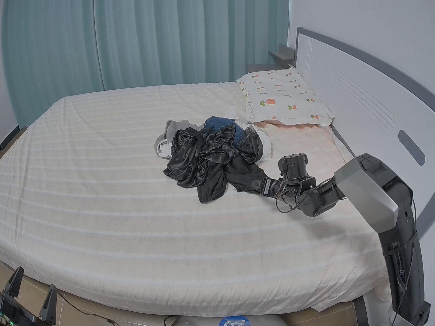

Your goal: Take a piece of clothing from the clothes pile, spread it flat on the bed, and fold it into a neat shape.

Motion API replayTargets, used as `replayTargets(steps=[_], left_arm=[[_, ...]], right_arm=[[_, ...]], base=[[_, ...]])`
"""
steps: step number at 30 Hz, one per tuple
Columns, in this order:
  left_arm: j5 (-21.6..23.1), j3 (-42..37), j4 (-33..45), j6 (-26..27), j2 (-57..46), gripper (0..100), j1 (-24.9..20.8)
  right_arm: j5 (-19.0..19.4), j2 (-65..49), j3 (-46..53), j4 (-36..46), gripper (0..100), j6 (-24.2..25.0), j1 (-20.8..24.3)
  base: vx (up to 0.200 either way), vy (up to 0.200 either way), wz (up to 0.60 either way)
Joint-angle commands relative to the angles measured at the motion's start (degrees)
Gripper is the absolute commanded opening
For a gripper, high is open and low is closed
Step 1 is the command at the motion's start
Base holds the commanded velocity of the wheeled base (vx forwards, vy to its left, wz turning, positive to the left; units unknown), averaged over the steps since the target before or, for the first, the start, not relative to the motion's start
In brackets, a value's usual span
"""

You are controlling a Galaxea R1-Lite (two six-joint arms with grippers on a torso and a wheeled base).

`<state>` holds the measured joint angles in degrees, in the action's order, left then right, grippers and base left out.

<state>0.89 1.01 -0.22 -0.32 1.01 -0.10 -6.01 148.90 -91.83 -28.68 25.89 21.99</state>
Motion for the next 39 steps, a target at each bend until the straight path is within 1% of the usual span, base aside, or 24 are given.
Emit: replayTargets(steps=[1,6,9,10,13,18,24,29,34,39], left_arm=[[-0.01,-1.01,-0.04,-0.03,-0.92,100,0.01],[-0.01,-1.01,-0.04,0.05,-0.92,100,0.01],[-0.01,-1.01,-0.04,0.05,-0.92,100,0.01],[-0.01,-1.01,-0.04,-0.03,-0.92,100,0.01],[-0.01,-1.01,-0.04,-0.03,-0.92,100,0.01],[-0.01,-1.01,-0.04,-0.03,-0.92,100,0.01],[-0.01,-1.01,-0.04,-0.03,-0.92,100,0.01],[-0.01,-1.01,-0.04,-0.03,-0.92,100,0.01],[-0.01,-1.01,-0.04,0.05,-0.92,100,0.01],[-0.01,-1.01,-0.04,-0.03,-0.92,100,0.01]], right_arm=[[-0.23,5.44,-5.55,0.82,100,0.3,0.42],[-0.14,7.46,-7.4,0.82,100,0.3,0.77],[-0.32,8.87,-10.12,1.09,100,0.39,0.6],[-0.58,10.01,-12.14,1.09,100,0.47,0.33],[-1.37,10.1,-13.72,1.09,100,1.27,-0.11],[-1.72,9.48,-13.81,1.09,100,1.79,-1.16],[-1.81,9.83,-14.34,1.09,100,1.7,-1.25],[-1.55,12.91,-17.86,1.0,100,1.97,-0.19],[-1.81,15.28,-22.76,3.11,100,2.23,0.77],[-1.55,16.51,-22.76,3.55,100,2.58,1.39]], base=[[0.0,0.0,0.0],[0.0,0.0,0.0],[0.0,0.0,0.0],[0.0,0.0,0.0],[0.0,0.0,0.0],[0.0,0.0,0.0],[0.0,0.0,0.0],[0.0,0.0,0.0],[0.0,0.0,0.0],[0.0,0.0,0.0]])
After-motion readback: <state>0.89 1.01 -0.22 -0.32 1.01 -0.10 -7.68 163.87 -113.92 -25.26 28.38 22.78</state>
